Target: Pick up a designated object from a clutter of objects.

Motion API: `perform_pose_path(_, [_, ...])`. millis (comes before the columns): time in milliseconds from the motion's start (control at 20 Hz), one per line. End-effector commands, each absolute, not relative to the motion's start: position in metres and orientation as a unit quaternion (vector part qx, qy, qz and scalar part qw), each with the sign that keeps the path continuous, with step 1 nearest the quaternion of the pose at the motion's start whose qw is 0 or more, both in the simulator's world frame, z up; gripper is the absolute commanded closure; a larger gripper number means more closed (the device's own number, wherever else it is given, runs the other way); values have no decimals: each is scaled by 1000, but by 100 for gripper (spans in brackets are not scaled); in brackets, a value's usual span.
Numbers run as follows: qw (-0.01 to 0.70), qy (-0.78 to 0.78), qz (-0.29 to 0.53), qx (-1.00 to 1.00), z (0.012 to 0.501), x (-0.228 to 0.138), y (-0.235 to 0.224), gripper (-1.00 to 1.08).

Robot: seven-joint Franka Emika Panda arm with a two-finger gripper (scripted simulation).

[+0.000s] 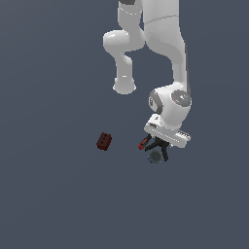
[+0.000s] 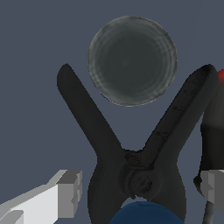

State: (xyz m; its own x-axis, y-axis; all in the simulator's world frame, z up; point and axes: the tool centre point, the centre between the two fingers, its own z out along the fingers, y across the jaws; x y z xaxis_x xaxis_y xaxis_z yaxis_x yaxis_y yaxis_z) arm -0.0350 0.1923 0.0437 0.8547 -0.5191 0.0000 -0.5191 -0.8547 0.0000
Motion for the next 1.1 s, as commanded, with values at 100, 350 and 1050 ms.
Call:
perform_pose_path(100, [0,-270,0,963,26,-35,192,-92])
perform_pose_path(350, [0,-270,0,963,19,-35,193,-92])
perform_pose_path(1050, [-5,-274,10,962,31,-25,190,108])
